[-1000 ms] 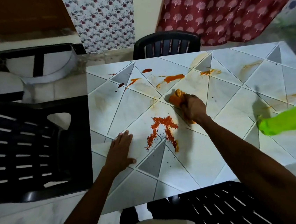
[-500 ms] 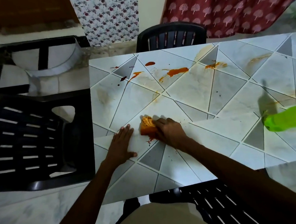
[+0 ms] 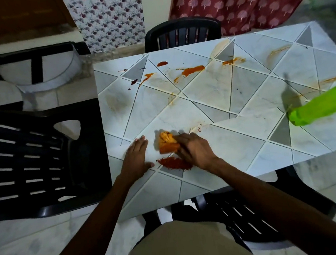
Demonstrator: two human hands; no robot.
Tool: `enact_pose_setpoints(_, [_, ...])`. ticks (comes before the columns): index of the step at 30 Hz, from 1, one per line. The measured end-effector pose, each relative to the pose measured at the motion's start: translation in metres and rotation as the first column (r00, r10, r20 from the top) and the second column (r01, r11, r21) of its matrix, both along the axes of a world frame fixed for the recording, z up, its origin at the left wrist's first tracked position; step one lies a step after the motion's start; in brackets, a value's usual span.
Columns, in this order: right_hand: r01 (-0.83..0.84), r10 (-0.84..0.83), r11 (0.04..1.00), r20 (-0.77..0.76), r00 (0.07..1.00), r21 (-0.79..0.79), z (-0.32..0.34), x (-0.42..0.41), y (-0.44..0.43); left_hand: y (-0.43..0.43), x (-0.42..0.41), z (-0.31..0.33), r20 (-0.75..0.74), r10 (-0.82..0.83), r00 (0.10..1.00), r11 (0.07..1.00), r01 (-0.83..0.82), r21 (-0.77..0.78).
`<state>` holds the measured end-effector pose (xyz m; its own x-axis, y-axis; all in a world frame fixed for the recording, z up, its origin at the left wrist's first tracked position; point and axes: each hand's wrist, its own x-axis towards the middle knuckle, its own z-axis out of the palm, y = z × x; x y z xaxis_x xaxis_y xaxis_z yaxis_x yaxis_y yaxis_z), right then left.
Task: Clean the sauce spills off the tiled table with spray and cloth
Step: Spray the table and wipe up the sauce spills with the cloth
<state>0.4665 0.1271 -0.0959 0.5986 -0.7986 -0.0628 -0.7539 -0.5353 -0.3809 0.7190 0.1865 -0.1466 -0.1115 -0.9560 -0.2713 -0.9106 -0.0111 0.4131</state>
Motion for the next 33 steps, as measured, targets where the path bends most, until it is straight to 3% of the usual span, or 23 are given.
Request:
enact_pose_setpoints(4, [0.192, -0.184, 0.981, 0.142, 0.973, -0.042, 0.021, -0.034, -0.04, -0.001, -0.006, 0.002, 0.014, 0.014, 1.0, 1.0, -0.014, -0.007])
enact_pose_setpoints(12, [0.536, -0.535, 0.844, -0.063, 0.843, 0.011, -0.012, -0.106, -0.106, -0.003, -0.014, 0.005, 0.063, 0.045, 0.997, 0.999, -0.044, -0.013])
enact_pose_setpoints(15, [0.541, -0.539, 0.841, -0.081, 0.838, 0.003, -0.025, -0.103, -0.1, -0.001, -0.013, 0.003, 0.06, 0.049, 0.997, 0.999, -0.048, -0.017])
enact_pose_setpoints(21, [0.316, -0.316, 0.949, -0.085, 0.945, -0.007, -0.033, -0.06, -0.03, 0.0, -0.013, 0.003, 0.041, 0.041, 0.998, 0.999, -0.04, -0.01])
enact_pose_setpoints(28, [0.262, -0.258, 0.962, -0.062, 0.964, 0.081, -0.03, -0.005, 0.05, 0.005, -0.007, 0.0, 0.019, 0.04, 0.999, 0.999, -0.04, 0.005])
enact_pose_setpoints(33, [0.47, -0.48, 0.877, 0.134, 0.867, 0.097, -0.018, -0.022, 0.052, 0.015, -0.006, 0.003, -0.009, 0.024, 1.0, 0.999, -0.025, -0.03])
